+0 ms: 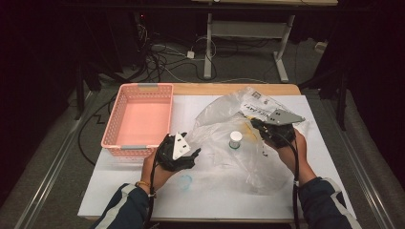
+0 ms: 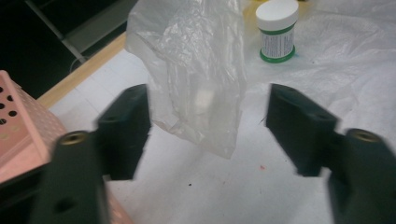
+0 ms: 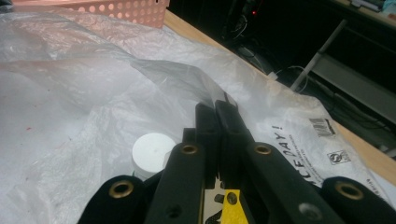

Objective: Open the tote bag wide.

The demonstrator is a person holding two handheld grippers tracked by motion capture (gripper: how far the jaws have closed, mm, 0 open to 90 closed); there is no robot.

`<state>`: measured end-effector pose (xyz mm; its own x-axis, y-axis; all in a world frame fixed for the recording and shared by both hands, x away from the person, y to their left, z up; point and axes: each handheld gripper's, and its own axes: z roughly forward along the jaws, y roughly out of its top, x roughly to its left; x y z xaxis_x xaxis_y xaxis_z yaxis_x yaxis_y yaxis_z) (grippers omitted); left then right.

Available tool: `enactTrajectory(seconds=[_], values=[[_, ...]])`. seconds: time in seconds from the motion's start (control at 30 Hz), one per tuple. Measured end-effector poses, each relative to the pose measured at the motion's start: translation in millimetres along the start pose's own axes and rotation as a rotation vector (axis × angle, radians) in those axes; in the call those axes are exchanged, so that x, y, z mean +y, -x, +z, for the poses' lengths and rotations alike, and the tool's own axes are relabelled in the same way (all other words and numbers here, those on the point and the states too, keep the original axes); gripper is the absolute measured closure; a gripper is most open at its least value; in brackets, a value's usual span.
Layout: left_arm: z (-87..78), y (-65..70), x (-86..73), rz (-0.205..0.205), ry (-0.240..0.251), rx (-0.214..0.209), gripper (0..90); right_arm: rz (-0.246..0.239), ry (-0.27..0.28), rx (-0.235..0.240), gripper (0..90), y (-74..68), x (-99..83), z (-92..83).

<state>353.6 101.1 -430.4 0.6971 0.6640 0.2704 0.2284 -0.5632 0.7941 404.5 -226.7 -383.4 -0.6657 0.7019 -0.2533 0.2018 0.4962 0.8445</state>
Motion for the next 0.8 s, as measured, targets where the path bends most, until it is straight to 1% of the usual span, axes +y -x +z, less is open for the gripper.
enactTrajectory(seconds=[0.03,0.1,0.17,0.2,0.27,0.3,0.33,0.37,0.4,0.47,0.53,0.6,0.7,0.73,0.8], values=[[1.4,-1.0,-0.6,-0.003,-0.002,-0.014,45.4,-0.002,-0.003,0.001,88.0,0.1,-1.0,0.3],[2.5,-1.9,-1.1,0.016,-0.002,-0.049,62.9,-0.003,-0.011,0.003,85.1,-0.8,-2.6,0.8],[1.9,-0.9,-0.8,0.024,0.002,-0.06,73.3,-0.005,-0.013,0.005,80.6,-1.7,-3.4,0.7],[1.7,-0.4,-0.5,0.022,-0.002,-0.076,76.5,-0.003,-0.012,0.008,78.4,-2.2,-3.7,0.3],[0.9,0.8,-0.1,0.03,-0.001,-0.078,81.2,0.001,-0.013,0.011,72.0,-3.7,-4.0,-1.7],[1.0,1.0,-0.1,0.035,-0.004,-0.077,82.5,0.002,-0.006,0.008,68.7,-4.8,-3.9,-3.4],[1.3,1.0,-0.3,0.04,-0.006,-0.08,83.4,0.004,-0.001,0.014,66.7,-6.1,-3.2,-5.8],[1.8,1.0,-0.7,0.043,-0.012,-0.084,83.9,-0.002,0.009,0.023,61.8,-7.5,-2.2,-8.5],[2.2,1.2,-1.1,0.045,-0.015,-0.083,84.0,-0.007,0.019,0.019,57.8,-9.7,-1.0,-11.9],[2.6,1.4,-1.8,0.045,-0.018,-0.086,84.1,-0.021,0.045,0.023,54.4,-13.5,1.5,-20.3],[2.9,2.0,-2.3,0.05,-0.022,-0.081,84.2,-0.028,0.056,0.033,48.5,-17.1,3.9,-29.7],[3.2,1.9,-2.9,0.049,-0.026,-0.079,84.3,-0.033,0.064,0.032,45.2,-20.1,4.8,-39.5],[3.9,1.5,-4.0,0.045,-0.032,-0.077,84.2,-0.01,0.079,0.072,42.2,-25.8,-0.3,-52.9],[4.1,1.7,-4.2,0.047,-0.033,-0.074,84.2,-0.009,0.078,0.087,40.5,-28.9,-3.4,-56.7],[4.3,2.3,-4.3,0.048,-0.035,-0.074,84.2,-0.02,0.068,0.096,37.4,-35.6,-10.2,-64.3]])
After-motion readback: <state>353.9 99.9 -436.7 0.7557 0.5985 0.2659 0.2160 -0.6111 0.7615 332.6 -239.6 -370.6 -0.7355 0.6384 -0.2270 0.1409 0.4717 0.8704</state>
